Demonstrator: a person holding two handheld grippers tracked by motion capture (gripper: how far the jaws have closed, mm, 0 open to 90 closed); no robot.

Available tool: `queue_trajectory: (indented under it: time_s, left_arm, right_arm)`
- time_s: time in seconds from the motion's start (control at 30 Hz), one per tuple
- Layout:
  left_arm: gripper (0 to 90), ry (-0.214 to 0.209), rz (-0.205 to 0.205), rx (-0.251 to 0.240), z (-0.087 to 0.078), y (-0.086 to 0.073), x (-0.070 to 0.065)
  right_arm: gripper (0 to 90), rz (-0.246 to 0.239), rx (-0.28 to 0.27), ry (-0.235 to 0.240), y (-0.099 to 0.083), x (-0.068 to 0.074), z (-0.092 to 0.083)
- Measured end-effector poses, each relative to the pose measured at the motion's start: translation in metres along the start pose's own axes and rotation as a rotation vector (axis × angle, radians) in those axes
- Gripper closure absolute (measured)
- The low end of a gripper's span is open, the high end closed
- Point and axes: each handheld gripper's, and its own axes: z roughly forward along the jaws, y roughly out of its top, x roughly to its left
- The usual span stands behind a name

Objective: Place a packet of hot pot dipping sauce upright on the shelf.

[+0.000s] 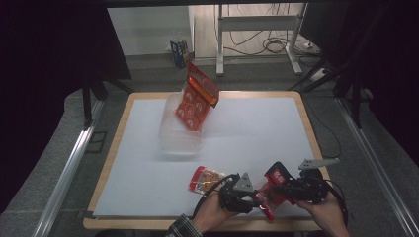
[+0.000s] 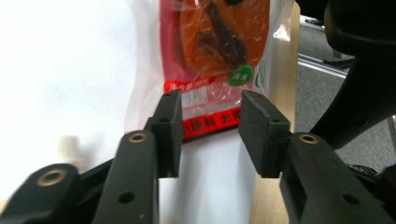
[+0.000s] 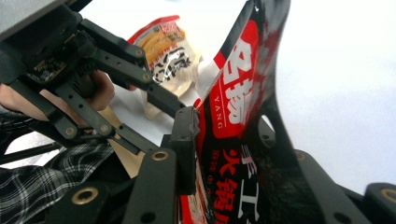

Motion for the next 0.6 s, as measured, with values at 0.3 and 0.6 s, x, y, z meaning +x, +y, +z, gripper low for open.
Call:
queue_trajectory:
  time_s: [0.3, 0.6]
  left_arm:
    - [38.9, 0.047, 0.003, -0.003, -0.017, -0.006, 0.001]
    - [26.3, 0.064, -0.071, -0.042, -0.045, -0.033, 0.008]
  right_arm:
    - [69.6, -0.030, -0.044, -0.063, 0.014, 0.001, -0.007]
    - [70.0, -0.061, -0.077, -0.092, 0.033, 0.000, -0.006]
